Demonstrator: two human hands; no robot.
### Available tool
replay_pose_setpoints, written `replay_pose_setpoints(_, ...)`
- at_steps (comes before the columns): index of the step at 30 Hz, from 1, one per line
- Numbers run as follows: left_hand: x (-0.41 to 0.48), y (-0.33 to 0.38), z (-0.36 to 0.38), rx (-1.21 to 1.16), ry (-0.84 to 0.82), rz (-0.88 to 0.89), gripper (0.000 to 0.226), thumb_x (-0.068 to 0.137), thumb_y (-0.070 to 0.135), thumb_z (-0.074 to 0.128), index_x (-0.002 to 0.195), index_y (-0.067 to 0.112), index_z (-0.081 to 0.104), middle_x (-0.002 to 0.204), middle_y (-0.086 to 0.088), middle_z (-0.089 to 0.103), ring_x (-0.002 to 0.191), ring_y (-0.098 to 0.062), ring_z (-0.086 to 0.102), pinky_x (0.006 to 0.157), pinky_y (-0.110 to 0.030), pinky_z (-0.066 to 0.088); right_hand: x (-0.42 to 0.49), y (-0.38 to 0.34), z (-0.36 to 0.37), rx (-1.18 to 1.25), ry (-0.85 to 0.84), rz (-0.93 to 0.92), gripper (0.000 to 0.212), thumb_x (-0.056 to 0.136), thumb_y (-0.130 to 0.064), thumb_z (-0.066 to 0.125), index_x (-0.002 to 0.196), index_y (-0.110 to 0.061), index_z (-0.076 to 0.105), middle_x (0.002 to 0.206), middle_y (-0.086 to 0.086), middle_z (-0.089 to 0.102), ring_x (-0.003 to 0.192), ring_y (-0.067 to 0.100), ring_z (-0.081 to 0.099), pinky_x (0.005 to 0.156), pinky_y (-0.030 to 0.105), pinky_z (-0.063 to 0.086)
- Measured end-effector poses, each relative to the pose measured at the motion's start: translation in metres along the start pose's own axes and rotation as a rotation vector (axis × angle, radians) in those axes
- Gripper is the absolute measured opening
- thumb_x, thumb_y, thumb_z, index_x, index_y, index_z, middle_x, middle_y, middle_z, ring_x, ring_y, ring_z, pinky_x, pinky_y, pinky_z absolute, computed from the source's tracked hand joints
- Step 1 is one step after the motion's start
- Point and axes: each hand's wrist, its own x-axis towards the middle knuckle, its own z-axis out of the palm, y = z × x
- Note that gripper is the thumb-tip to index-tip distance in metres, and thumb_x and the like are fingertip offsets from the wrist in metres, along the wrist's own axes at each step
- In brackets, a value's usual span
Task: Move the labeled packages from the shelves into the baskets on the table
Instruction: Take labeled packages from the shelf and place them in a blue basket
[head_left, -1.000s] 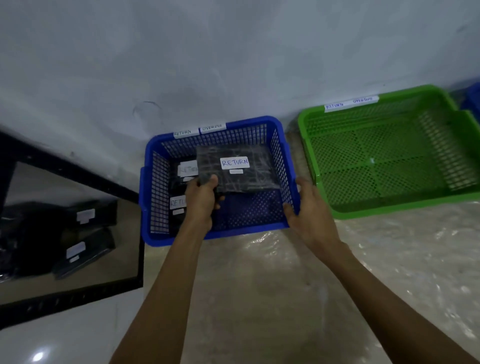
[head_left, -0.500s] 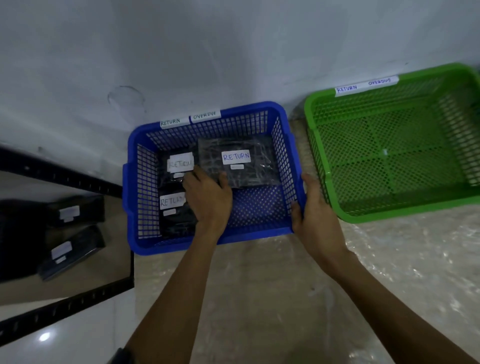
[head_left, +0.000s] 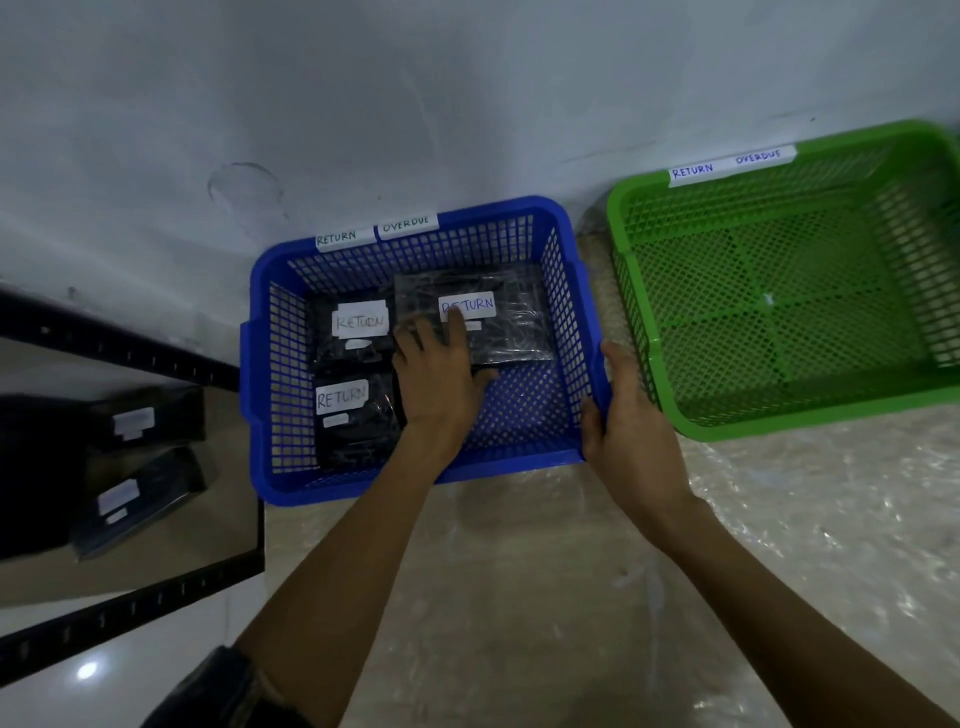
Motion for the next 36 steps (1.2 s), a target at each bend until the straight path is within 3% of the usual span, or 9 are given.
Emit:
replay_pose_setpoints(4,-0.001,0.000,-0.003,0.075,-0.029,0.072,0.070,0.094,0.049,0.048,0.149,0.012,0.025,0.152,-0.026,0.024,0.135,-0.056,0.020,0.103,-0.065,0.030,0.000,0.000,0.001,-0.016,0.005,0.003,0.057,0.090,-0.009,0.053,0.142,-0.013,0.031,0.095,0.022,0.065,0.070,0.041,0.061,0.054,0.036,0.040)
replay_pose_setpoints(8,-0.008,-0.010,0.006,-0.082,0.165,0.116,0.064,0.093,0.050,0.038,0.137,0.004,0.048,0.135,-0.032,0.047,0.121,-0.059,0.042,0.089,-0.072,0.040,0.000,0.001,0.002,-0.012,0.014,-0.007,0.056,0.090,-0.008,0.053,0.141,-0.012,0.031,0.096,0.020,0.065,0.070,0.038,0.061,0.055,0.030,0.035)
replay_pose_setpoints(11,-0.011,-0.008,0.003,-0.190,0.242,0.166,0.062,0.094,0.048,0.037,0.135,0.004,0.050,0.130,-0.031,0.052,0.117,-0.053,0.050,0.085,-0.066,0.048,0.000,0.002,0.002,-0.006,0.014,-0.008,0.056,0.090,-0.008,0.053,0.141,-0.012,0.031,0.091,0.018,0.065,0.067,0.036,0.061,0.053,0.030,0.037)
replay_pose_setpoints(15,-0.013,-0.003,0.004,-0.136,0.166,0.252,0.057,0.093,0.048,0.044,0.129,0.005,0.056,0.122,-0.023,0.060,0.109,-0.042,0.058,0.070,-0.054,0.057,0.001,0.001,0.004,-0.021,0.026,-0.004,0.056,0.090,-0.008,0.053,0.141,-0.012,0.031,0.090,0.019,0.066,0.066,0.038,0.061,0.052,0.038,0.045)
replay_pose_setpoints(19,-0.007,-0.006,0.005,-0.078,0.099,0.169,0.055,0.089,0.033,0.064,0.135,0.006,0.050,0.138,-0.027,0.046,0.126,-0.045,0.043,0.086,-0.062,0.049,0.001,0.001,0.005,-0.014,0.021,0.005,0.056,0.089,-0.008,0.053,0.141,-0.013,0.030,0.087,0.019,0.065,0.067,0.039,0.061,0.053,0.039,0.046)
replay_pose_setpoints(21,-0.005,-0.008,0.005,-0.005,0.030,0.158,0.062,0.094,0.034,0.056,0.147,0.012,0.033,0.154,-0.023,0.022,0.141,-0.041,0.021,0.104,-0.061,0.033,0.001,0.002,0.004,-0.015,0.019,0.004,0.056,0.090,-0.009,0.053,0.141,-0.014,0.030,0.085,0.019,0.065,0.065,0.038,0.060,0.052,0.036,0.043)
replay_pose_setpoints(23,-0.003,-0.010,0.007,0.052,-0.007,0.204,0.065,0.098,0.034,0.047,0.153,0.022,0.013,0.159,-0.019,0.003,0.146,-0.035,0.006,0.111,-0.059,0.020,0.001,0.002,0.004,-0.022,0.024,0.007,0.056,0.090,-0.009,0.053,0.141,-0.013,0.030,0.085,0.019,0.065,0.065,0.038,0.060,0.052,0.036,0.042)
replay_pose_setpoints(30,0.005,-0.007,0.010,0.158,-0.017,0.176,0.062,0.098,0.054,0.033,0.152,0.029,0.014,0.157,-0.019,0.016,0.139,-0.036,0.025,0.107,-0.057,0.021,0.001,0.003,0.005,-0.007,0.029,0.001,0.056,0.089,-0.008,0.053,0.140,-0.012,0.032,0.085,0.020,0.066,0.066,0.039,0.061,0.053,0.038,0.045)
replay_pose_setpoints(36,0.001,-0.006,0.010,0.154,-0.019,0.135,0.072,0.093,0.064,0.033,0.152,0.030,0.011,0.158,-0.019,0.005,0.140,-0.040,0.020,0.107,-0.061,0.021,0.001,0.003,0.005,-0.017,0.039,-0.014,0.056,0.088,-0.007,0.054,0.140,-0.011,0.033,0.091,0.020,0.066,0.067,0.039,0.061,0.053,0.038,0.044)
